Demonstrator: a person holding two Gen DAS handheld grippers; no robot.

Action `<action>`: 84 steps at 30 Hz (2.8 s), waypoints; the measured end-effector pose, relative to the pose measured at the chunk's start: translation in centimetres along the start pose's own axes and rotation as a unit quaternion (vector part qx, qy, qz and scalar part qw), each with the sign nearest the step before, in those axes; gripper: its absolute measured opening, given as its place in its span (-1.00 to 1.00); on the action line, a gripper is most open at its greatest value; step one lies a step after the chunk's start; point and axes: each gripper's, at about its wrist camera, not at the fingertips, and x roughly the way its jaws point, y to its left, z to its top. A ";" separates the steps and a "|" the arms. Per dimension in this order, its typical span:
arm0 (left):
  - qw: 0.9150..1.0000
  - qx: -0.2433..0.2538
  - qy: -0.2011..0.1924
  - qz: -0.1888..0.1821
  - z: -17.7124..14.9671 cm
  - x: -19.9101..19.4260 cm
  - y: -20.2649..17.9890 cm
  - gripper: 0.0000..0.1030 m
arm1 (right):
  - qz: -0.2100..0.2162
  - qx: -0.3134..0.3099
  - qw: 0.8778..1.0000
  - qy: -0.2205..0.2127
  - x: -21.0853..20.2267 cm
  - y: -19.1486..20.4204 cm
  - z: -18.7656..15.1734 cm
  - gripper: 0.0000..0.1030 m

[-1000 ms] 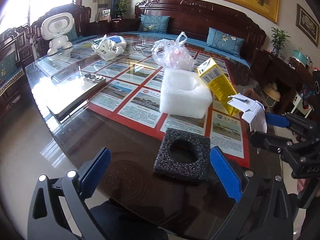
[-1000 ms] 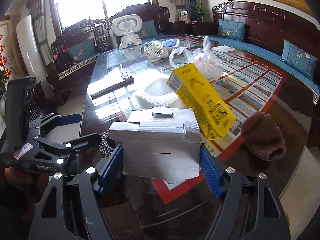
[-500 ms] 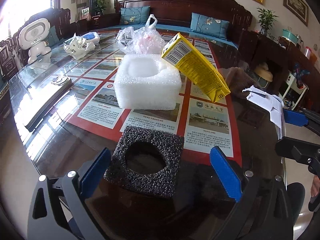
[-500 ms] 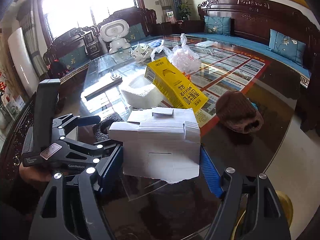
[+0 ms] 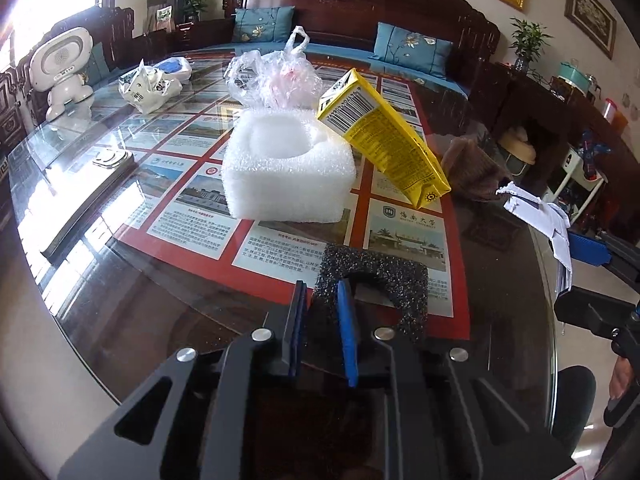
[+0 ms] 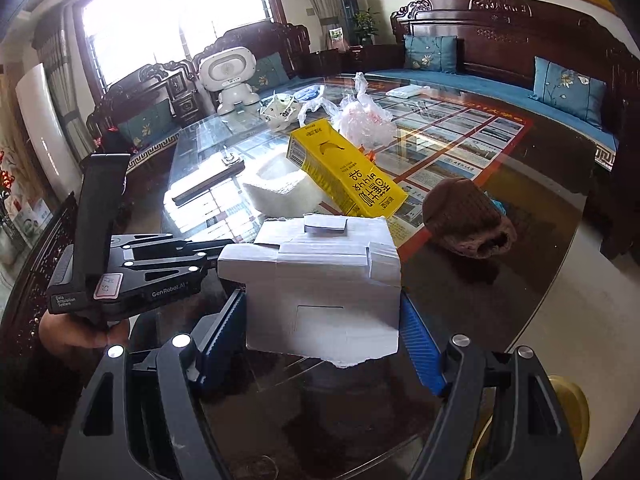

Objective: Collect trash
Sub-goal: 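Grasp the black foam square with the left tool while the right tool holds the white paper box, then carry both items over the bucket and open the right tool to drop the box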

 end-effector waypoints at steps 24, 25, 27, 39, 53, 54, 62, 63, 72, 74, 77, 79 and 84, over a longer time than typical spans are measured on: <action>0.999 0.040 0.020 0.001 0.0 1.9 -2.3 0.25 | -0.010 0.011 1.000 -0.002 -0.5 -1.4 -0.3 0.40; 0.999 0.041 0.020 0.000 0.1 1.8 -2.3 0.22 | -0.010 0.013 1.000 -0.003 -0.6 -1.5 -0.3 0.40; 0.999 0.034 0.016 -0.003 0.3 1.4 -2.2 0.21 | -0.009 0.015 1.000 -0.005 -0.7 -1.7 -0.4 0.40; 0.995 0.084 -0.020 -0.057 2.5 -1.6 -7.5 0.21 | -0.044 0.038 0.998 -0.039 -4.4 -4.6 -1.8 0.40; 0.968 0.190 0.032 -0.162 2.9 4.0 -25.0 0.22 | -0.169 0.133 0.976 -0.040 -13.3 -14.9 -9.9 0.40; 0.966 0.196 0.036 -0.166 2.8 4.4 -26.0 0.22 | -0.176 0.140 0.974 -0.037 -13.7 -15.5 -10.5 0.40; 0.951 0.238 0.069 -0.186 1.4 7.4 -32.7 0.22 | -0.211 0.175 0.962 -0.004 -14.9 -19.3 -14.7 0.40; 0.950 0.240 0.072 -0.185 1.4 7.6 -33.0 0.22 | -0.214 0.177 0.961 0.000 -14.8 -19.7 -15.1 0.40; 0.948 0.250 0.095 -0.171 0.8 9.8 -35.6 0.22 | -0.215 0.197 0.956 0.018 -14.4 -23.0 -16.8 0.41; 0.948 0.251 0.097 -0.169 0.8 10.0 -36.0 0.22 | -0.223 0.197 0.954 0.020 -14.3 -23.4 -16.8 0.51; 0.947 0.255 0.101 -0.167 0.6 10.3 -36.4 0.22 | -0.225 0.192 0.955 0.018 -14.1 -23.5 -16.5 0.63; 0.946 0.257 0.103 -0.167 0.6 10.5 -36.6 0.22 | -0.221 0.193 0.956 0.014 -14.3 -23.7 -16.5 0.63; 0.945 0.260 0.104 -0.167 0.3 10.4 -37.1 0.22 | -0.220 0.191 0.957 0.011 -14.8 -23.6 -16.6 0.63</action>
